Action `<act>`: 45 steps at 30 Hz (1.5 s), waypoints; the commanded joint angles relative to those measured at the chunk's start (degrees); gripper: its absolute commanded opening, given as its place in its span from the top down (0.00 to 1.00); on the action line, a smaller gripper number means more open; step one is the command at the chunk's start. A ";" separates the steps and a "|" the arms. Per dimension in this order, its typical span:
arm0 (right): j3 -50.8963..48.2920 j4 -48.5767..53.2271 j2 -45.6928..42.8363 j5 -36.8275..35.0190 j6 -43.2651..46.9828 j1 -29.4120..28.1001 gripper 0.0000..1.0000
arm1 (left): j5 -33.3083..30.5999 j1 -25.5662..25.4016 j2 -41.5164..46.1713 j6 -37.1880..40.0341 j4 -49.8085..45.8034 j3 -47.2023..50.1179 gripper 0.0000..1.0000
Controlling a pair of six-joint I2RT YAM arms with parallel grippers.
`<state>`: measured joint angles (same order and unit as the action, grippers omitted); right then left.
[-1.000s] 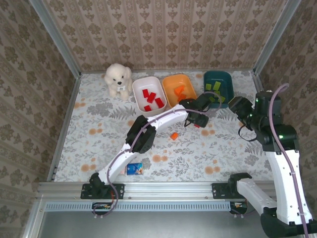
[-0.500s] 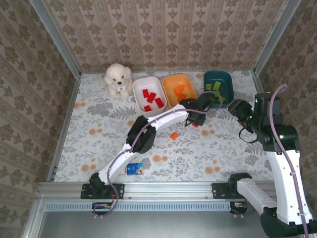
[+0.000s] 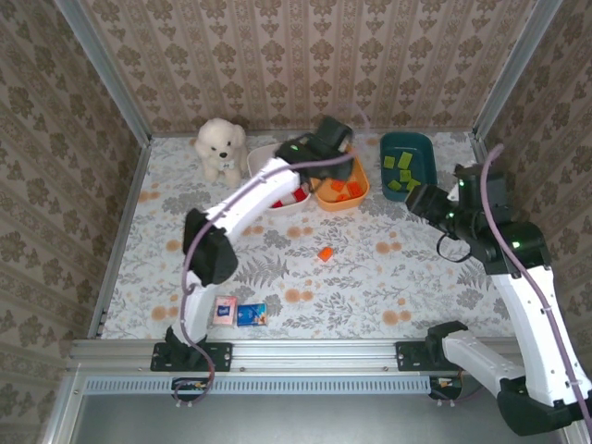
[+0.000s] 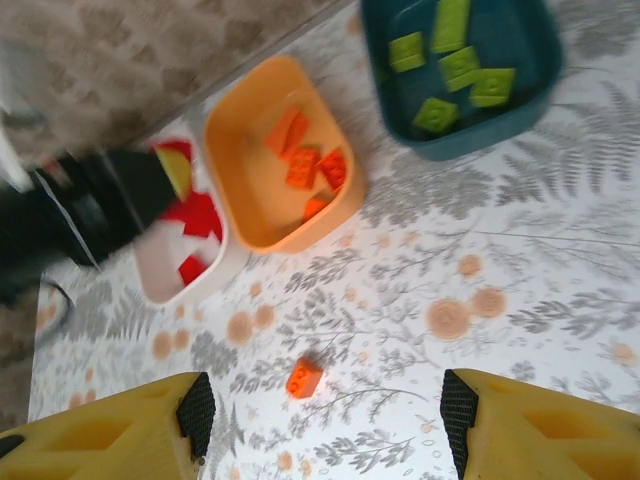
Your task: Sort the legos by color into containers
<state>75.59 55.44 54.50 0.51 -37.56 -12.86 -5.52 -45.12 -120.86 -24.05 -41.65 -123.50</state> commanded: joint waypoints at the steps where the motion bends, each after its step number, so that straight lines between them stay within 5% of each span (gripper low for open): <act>1: 0.33 -4.39 3.21 1.76 2.17 -4.48 0.35 | -1.33 6.04 -0.32 1.91 0.07 3.97 0.76; 5: 1.24 -7.03 7.18 3.02 2.39 -8.58 0.35 | 1.94 13.34 -2.69 -0.13 4.45 4.50 0.75; 14: 1.08 -6.79 9.67 4.24 2.41 -10.24 0.35 | 10.46 20.87 -16.35 -4.91 13.32 -5.66 0.75; 41: 0.75 -4.84 10.60 3.75 3.02 -9.73 0.34 | 12.90 22.54 -21.24 -16.09 20.37 0.50 0.73; 45: 0.65 -5.16 11.13 4.45 3.19 -9.74 0.34 | 13.77 22.80 -21.81 -16.90 20.00 -0.15 0.59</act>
<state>75.66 49.45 65.01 3.70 -35.68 -22.79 6.98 -22.87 -142.45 -39.46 -22.55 -123.37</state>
